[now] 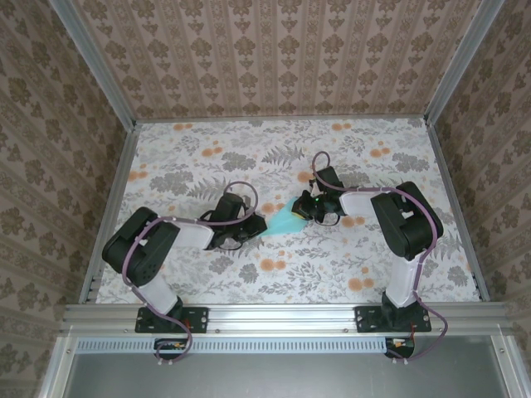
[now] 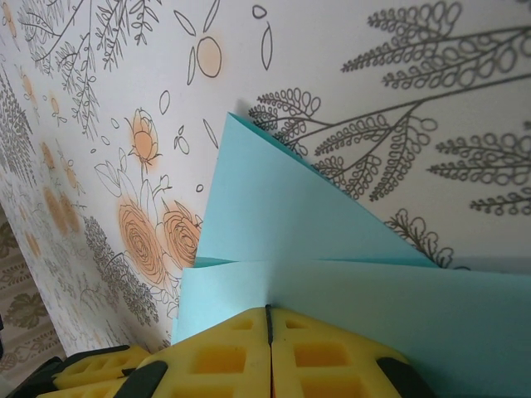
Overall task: Fold a paper plane with a square sheet of paper (pick it up from the middle)
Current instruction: Fourth fold the wing at the center of the table.
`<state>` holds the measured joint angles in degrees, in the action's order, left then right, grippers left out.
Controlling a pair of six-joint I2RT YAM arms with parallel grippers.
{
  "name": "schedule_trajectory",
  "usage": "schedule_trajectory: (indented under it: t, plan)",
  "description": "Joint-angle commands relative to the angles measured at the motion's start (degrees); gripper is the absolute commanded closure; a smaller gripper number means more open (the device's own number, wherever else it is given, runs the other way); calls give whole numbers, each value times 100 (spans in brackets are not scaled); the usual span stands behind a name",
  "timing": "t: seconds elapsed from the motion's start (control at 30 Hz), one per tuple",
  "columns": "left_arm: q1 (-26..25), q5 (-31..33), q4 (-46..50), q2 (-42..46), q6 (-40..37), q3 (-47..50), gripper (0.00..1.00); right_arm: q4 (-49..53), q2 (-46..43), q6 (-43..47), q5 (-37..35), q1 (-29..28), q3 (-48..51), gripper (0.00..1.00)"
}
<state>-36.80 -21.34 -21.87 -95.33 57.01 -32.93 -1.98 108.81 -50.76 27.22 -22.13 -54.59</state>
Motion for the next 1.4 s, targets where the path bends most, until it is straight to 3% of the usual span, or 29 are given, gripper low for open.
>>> schedule_trajectory:
  t: [0.0,0.33,0.63,1.37]
  plan:
    - [93,294,1310,-23,12,393,86,1213,543,112,-1008,77,233,93]
    - [17,31,1824,805,-383,-493,90,1225,552,117,-982,77,212,93]
    - [-283,-101,1536,168,1,-942,97,1198,613,86,-953,75,225,93]
    - [-10,500,1951,-17,187,-137,100,1393,715,151,-991,76,164,93]
